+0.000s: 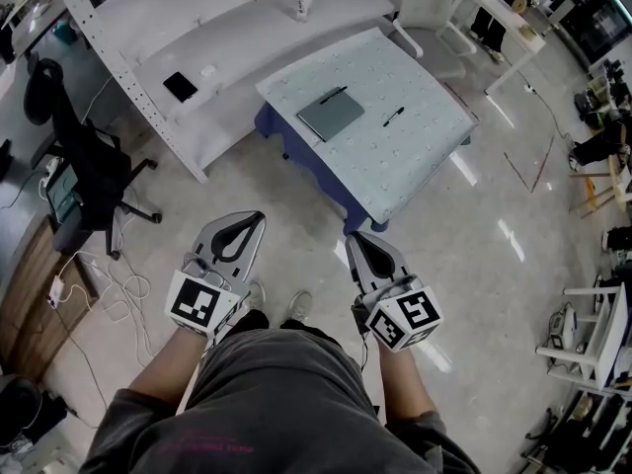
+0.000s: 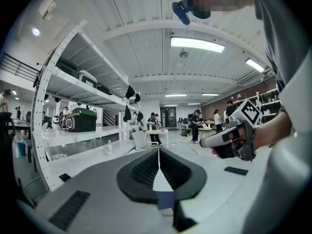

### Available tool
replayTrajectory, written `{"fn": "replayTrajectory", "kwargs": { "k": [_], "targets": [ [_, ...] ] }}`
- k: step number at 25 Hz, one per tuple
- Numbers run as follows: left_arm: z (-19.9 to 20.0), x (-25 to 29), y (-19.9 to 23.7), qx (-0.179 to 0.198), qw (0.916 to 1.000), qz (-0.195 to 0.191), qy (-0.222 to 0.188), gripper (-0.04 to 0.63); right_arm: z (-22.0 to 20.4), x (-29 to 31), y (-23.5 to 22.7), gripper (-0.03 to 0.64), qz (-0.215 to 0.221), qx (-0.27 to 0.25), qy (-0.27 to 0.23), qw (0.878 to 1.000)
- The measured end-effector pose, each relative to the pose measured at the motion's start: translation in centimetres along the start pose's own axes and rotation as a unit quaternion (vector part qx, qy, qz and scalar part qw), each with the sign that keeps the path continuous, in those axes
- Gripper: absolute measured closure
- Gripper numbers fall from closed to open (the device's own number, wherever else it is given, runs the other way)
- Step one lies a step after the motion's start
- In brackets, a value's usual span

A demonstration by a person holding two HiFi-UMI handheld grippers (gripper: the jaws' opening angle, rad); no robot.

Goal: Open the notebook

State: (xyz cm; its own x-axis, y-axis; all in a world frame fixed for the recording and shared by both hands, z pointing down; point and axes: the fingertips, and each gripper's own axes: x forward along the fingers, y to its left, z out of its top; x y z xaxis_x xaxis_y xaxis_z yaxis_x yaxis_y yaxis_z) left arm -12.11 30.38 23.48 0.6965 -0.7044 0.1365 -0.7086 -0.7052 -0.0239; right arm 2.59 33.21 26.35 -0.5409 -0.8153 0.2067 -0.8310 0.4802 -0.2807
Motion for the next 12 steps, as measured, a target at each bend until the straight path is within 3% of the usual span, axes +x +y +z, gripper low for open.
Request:
{"fn": "replayTrajectory", "kwargs": {
  "k": [12],
  "targets": [
    [-0.15, 0.45, 0.33, -0.001, 1.0, -0.001, 0.003, 0.56, -0.03, 0.66, -0.15, 0.614, 0.005, 0.001, 0.003, 1.0]
  ]
}}
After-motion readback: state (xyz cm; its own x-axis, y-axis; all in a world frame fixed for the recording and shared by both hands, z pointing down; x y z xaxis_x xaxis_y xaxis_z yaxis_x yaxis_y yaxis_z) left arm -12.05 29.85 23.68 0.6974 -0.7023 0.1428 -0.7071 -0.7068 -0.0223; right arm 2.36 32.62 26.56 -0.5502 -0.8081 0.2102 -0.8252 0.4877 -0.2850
